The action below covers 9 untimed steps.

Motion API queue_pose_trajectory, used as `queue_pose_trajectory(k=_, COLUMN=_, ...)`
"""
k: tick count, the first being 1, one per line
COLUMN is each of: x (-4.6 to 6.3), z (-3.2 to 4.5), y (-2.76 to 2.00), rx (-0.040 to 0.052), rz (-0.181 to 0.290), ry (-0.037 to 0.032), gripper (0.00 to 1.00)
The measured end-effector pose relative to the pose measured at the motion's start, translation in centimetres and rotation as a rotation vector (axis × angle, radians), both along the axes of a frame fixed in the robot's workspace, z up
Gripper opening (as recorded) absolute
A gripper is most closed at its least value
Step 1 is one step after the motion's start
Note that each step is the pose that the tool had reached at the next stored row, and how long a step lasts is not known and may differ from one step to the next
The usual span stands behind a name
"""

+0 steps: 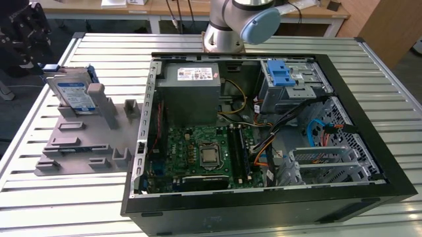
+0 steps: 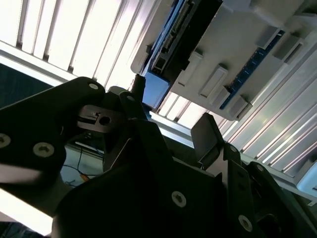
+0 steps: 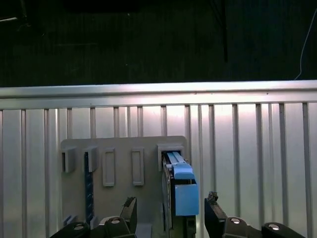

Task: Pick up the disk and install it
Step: 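Pick up the disk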

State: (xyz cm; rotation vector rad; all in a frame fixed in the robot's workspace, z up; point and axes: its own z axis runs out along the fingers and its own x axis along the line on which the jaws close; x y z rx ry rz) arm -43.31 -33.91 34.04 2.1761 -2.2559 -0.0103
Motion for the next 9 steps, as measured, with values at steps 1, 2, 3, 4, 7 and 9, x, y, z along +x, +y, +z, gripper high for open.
queue_pose_trajectory(k=1, x=-0.06, z=-0.15, y=0.07, rx=-0.0001, rz=0.0, ry=-0.0011, gripper=0.65)
queue_pose_trajectory(k=2, x=-0.08, z=-0.28, y=0.18, rx=0.0, rz=0.001, ry=-0.0018, gripper=0.65)
queue_pose_trajectory(k=3, x=-0.09, z=-0.38, y=0.32, rx=-0.0002, rz=0.002, ry=-0.002, gripper=0.65)
queue_pose_trajectory(k=4, x=-0.1, z=-0.49, y=0.46, rx=-0.0001, rz=0.002, ry=-0.0022, gripper=0.65)
queue_pose_trajectory(k=7, x=-0.1, z=-0.84, y=0.59, rx=0.0, rz=0.002, ry=-0.0026, gripper=0.65)
queue_pose_trajectory(k=9, x=-0.1, z=-1.11, y=0.63, rx=0.0, rz=0.002, ry=-0.0025, gripper=0.65)
